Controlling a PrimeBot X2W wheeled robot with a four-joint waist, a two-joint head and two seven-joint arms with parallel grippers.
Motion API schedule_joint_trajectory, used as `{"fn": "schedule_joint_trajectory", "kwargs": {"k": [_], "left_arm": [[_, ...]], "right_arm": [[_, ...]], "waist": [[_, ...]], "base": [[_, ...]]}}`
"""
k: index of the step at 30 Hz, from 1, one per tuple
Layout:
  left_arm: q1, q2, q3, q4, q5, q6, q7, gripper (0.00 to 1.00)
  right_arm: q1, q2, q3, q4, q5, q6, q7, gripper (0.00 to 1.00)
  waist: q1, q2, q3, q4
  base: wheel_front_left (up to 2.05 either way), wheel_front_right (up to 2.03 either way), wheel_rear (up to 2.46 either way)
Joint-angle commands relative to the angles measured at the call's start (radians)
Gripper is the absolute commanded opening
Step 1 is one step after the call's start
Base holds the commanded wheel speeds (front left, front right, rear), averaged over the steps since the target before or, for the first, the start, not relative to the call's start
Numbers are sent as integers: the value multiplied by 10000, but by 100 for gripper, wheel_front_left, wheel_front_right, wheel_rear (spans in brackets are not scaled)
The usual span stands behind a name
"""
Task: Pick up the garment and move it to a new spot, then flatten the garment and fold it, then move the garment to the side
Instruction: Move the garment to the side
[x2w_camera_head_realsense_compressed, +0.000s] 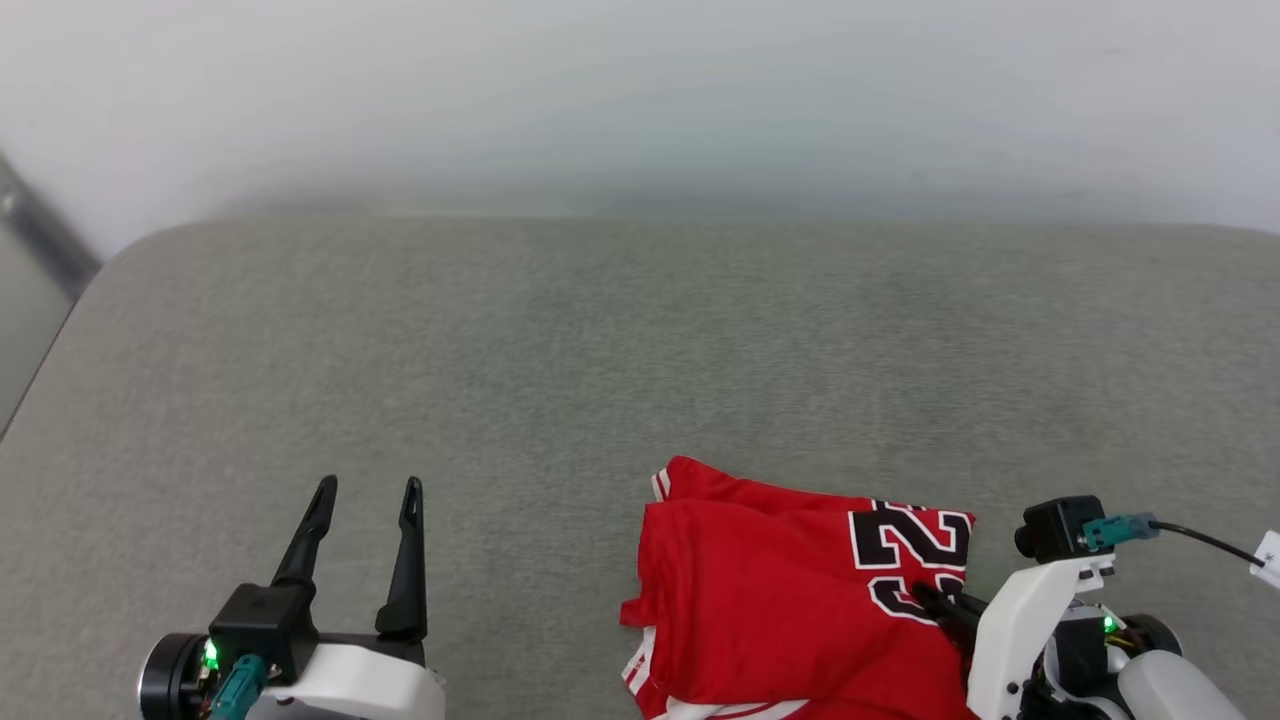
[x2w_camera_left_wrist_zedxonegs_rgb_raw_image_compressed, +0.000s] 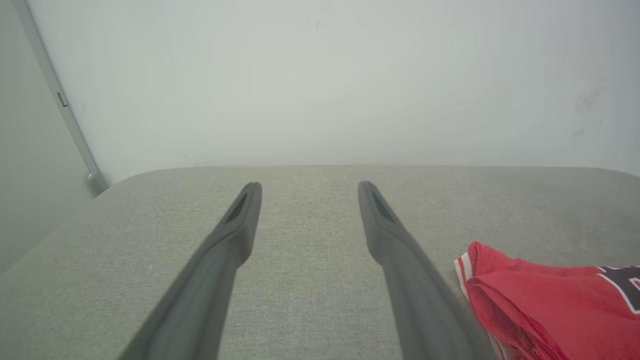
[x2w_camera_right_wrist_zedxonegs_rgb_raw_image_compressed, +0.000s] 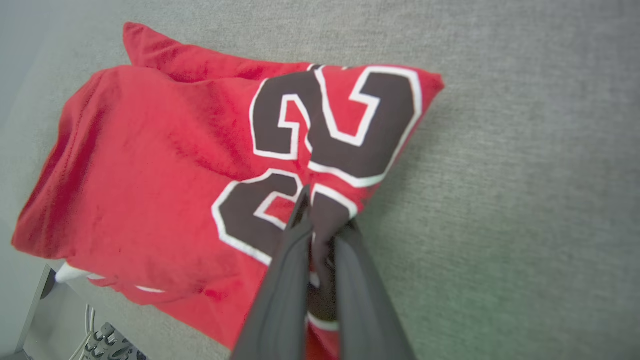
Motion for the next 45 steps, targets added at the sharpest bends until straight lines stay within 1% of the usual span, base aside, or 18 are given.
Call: {"fn": "schedule_joint_trajectory", "kwargs": {"k": [1, 3, 6, 11, 15, 19, 25, 31, 34, 39, 44, 45], "left_arm": [[170, 2, 47, -23, 74, 23, -23, 100], [286, -49, 43, -74, 92, 34, -23, 100], [405, -111, 51, -190, 92, 27, -22, 100], [230, -223, 52, -368, 192, -76, -22, 100], [-77, -281, 81, -503, 257, -192, -22, 100], [-627, -27, 57, -678, 424, -346, 4, 100], [-1745, 429, -85, -1298, 853, -638, 284, 100], [-2705, 830, -264, -2068, 1192, -950, 744, 100], [-3050, 945, -354, -2350, 1307, -1053, 897, 100], [-3449, 1075, -423, -2691, 1423, -1151, 1086, 100], [-3625, 1136, -473, -2807, 1444, -1197, 1138, 100], [-3620, 1117, -462, -2786, 1415, -1165, 1170, 100]], "right_arm": [[-107, -171, -44, -22, -297, -9, 60, 0], [-147, -302, -144, -38, -604, -9, 241, 0], [-316, -487, -193, -225, -969, -8, 558, 0], [-741, -749, -447, -444, -1344, -9, 949, 0], [-1474, -709, -571, -455, -1609, -8, 772, 0], [-2538, -725, -717, -41, -1767, -9, 426, 0], [-4108, -1207, -1258, 875, -2240, -9, -165, 0], [-5335, -1701, -2353, 1689, -3061, -9, -544, 0], [-5822, -1818, -3015, 2082, -3569, -9, -831, 0], [-6456, -1730, -4109, 2644, -4631, -9, -1564, 0], [-6687, -1303, -4948, 3311, -5645, -9, -2220, 1], [-6733, -1238, -5059, 3408, -5857, -9, -2405, 34]], "waist": [[0, 0, -395, -574], [0, 0, -494, -929], [0, 0, -517, -1650], [0, 0, -181, -2856], [0, 0, 400, -3726], [0, 0, 1418, -4340], [0, 0, 2964, -4525], [0, 0, 4196, -4454], [0, 0, 4632, -4332], [0, 0, 5175, -4121], [0, 0, 5483, -3907], [0, 0, 5511, -3871]], "base": [[0, 0, 0], [0, 0, 0], [0, 0, 0], [0, 0, 0], [0, 0, 0], [0, 0, 0], [0, 0, 0], [0, 0, 0], [0, 0, 0], [0, 0, 0], [0, 0, 0], [0, 0, 0]]}}
